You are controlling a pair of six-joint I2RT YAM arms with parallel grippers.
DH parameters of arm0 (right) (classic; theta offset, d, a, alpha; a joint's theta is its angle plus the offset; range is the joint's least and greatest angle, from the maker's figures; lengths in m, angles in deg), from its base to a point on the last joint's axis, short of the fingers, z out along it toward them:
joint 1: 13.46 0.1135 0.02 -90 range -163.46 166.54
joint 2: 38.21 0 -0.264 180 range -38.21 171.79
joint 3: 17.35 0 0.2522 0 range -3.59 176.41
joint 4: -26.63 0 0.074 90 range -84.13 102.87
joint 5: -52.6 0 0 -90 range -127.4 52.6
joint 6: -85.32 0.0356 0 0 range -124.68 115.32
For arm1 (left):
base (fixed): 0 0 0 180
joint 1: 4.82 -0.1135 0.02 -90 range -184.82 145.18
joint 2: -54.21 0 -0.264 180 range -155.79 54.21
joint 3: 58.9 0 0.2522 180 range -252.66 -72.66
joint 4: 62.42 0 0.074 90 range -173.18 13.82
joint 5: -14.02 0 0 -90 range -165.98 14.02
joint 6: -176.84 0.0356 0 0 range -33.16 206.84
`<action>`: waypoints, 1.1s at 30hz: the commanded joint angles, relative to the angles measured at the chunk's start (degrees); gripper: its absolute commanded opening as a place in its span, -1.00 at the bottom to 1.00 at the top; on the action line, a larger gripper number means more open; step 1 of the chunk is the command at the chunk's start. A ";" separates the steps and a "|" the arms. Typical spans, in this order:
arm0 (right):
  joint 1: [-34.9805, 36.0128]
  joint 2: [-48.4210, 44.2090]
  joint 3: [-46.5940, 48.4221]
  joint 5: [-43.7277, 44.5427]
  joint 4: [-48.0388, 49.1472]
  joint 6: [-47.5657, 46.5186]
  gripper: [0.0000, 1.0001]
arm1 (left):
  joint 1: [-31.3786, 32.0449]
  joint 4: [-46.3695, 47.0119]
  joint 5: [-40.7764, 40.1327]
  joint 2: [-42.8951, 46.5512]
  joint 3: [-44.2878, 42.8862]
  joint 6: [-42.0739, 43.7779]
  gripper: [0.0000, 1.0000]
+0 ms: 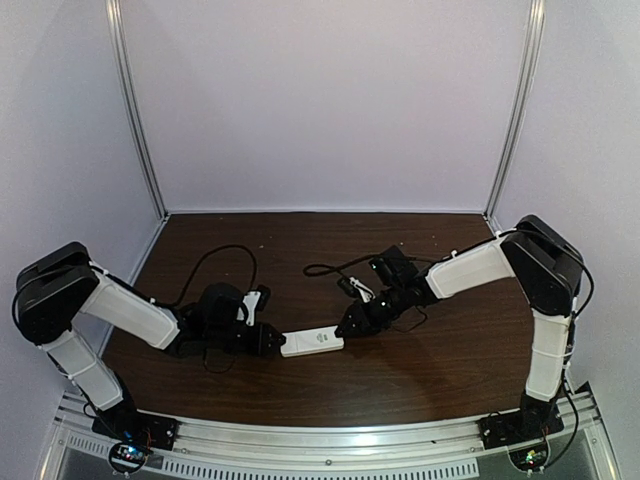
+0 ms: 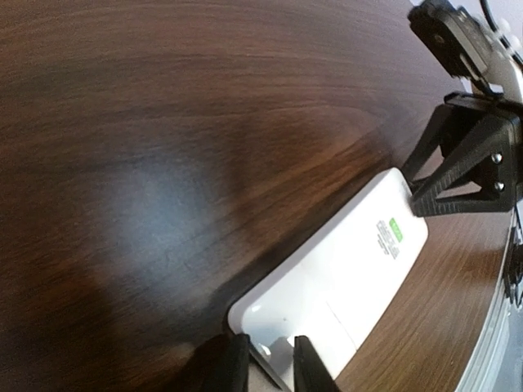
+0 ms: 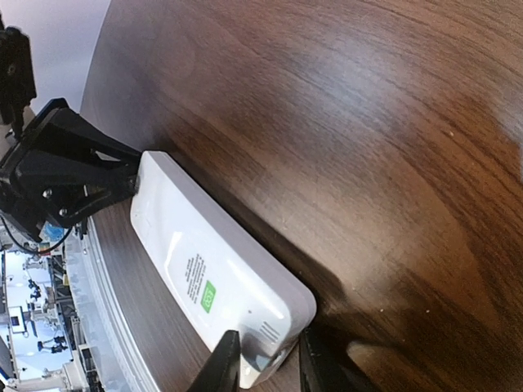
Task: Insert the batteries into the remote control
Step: Press the battery cover on the remote control, then pick up the remote control from the center of the board.
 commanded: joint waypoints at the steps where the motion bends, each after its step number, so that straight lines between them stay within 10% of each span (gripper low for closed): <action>1: -0.58 -1.34 -1.09 0.86 1.64 -1.13 -0.38 | -0.46 -0.19 3.85 3.31 0.05 1.34 -0.43; 13: -6.20 -11.15 -2.35 2.24 -2.85 -3.88 0.08 | -2.96 -22.53 5.54 11.60 -10.67 29.39 0.94; 33: -13.58 -28.31 -12.36 1.79 2.99 -1.58 0.36 | 6.04 -49.37 -0.56 -16.95 -41.47 55.30 0.59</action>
